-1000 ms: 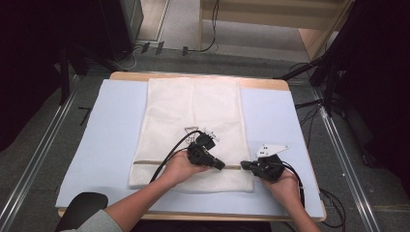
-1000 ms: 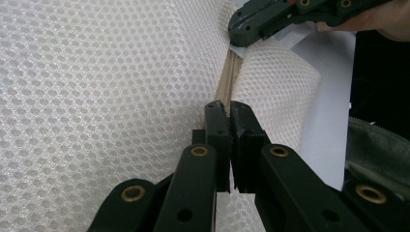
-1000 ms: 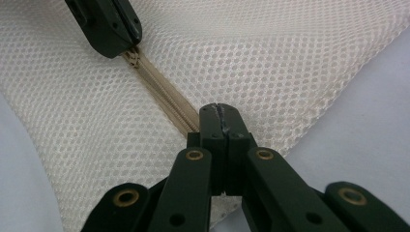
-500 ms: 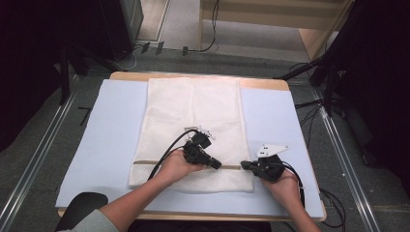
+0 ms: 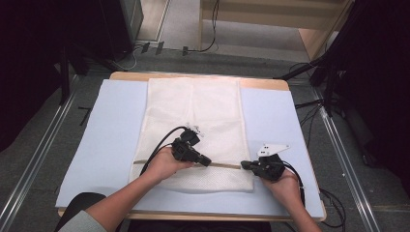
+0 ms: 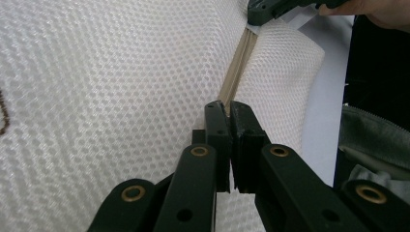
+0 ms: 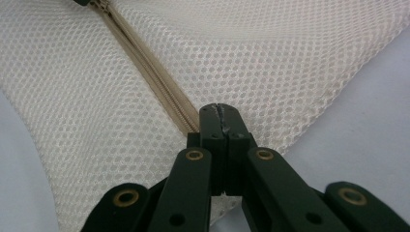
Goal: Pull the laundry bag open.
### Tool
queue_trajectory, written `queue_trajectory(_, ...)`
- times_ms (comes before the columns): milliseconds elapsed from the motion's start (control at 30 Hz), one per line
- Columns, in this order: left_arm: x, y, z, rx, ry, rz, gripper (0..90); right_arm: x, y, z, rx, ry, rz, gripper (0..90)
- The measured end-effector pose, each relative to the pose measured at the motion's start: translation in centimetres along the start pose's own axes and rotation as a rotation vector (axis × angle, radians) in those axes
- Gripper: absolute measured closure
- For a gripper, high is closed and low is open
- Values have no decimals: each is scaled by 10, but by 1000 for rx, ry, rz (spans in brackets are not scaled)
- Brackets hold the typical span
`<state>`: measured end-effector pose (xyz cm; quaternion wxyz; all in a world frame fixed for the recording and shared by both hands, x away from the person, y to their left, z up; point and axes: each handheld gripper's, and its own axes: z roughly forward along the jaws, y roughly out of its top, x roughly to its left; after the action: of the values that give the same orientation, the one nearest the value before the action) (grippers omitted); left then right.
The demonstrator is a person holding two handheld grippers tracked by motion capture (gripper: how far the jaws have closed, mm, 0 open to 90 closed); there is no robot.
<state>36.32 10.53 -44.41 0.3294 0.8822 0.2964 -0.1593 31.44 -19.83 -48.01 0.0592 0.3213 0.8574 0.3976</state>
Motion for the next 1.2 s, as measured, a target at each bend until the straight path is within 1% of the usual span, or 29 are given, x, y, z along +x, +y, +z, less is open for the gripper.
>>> queue_trajectory(100,2,-4,-5,2,4,-5,890,-1,0,0,4,7,7,900)
queue_trajectory(233,4,-9,-11,-12,5,-16,889,-2,1,0,9,17,4,900)
queue_trajectory(267,5,-10,-12,-9,5,-14,890,-2,1,0,9,19,5,900)
queue_trajectory(300,5,-11,-14,-17,11,-14,889,-2,1,0,9,17,3,900)
queue_trajectory(333,5,-12,-14,-22,-2,-19,889,-3,1,0,6,17,-2,900)
queue_trajectory(433,6,-15,-16,-21,7,-25,890,-4,1,0,9,26,2,900)
queue_trajectory(467,6,-17,-18,-15,15,-22,889,-4,1,0,10,28,8,900)
queue_trajectory(500,7,-18,-19,-21,14,-29,890,-5,1,0,6,31,4,900)
queue_trajectory(567,9,-21,-23,-19,17,-39,889,-5,1,0,5,33,5,900)
queue_trajectory(633,11,-24,-26,-26,10,-48,889,-5,1,0,6,35,5,900)
queue_trajectory(667,10,-25,-27,-31,19,-47,889,-5,1,0,6,36,4,900)
queue_trajectory(733,10,-27,-31,-31,20,-45,889,-6,1,0,4,39,5,900)
queue_trajectory(833,15,-34,-39,-35,31,-63,889,-6,1,0,3,41,1,900)
queue_trajectory(900,17,-39,-44,-34,40,-60,889,-6,0,0,5,42,4,900)
queue_trajectory(967,17,-43,-48,-45,35,-62,889,-6,0,0,3,45,5,900)
queue_trajectory(1000,17,-44,-49,-43,37,-62,889,-6,0,0,3,45,6,900)
queue_trajectory(1067,17,-45,-51,-47,39,-59,889,-6,0,0,3,46,6,900)
queue_trajectory(1100,18,-45,-52,-49,32,-59,889,-6,1,0,5,47,8,900)
queue_trajectory(1200,19,-46,-52,-44,38,-60,889,-6,0,0,3,45,8,900)
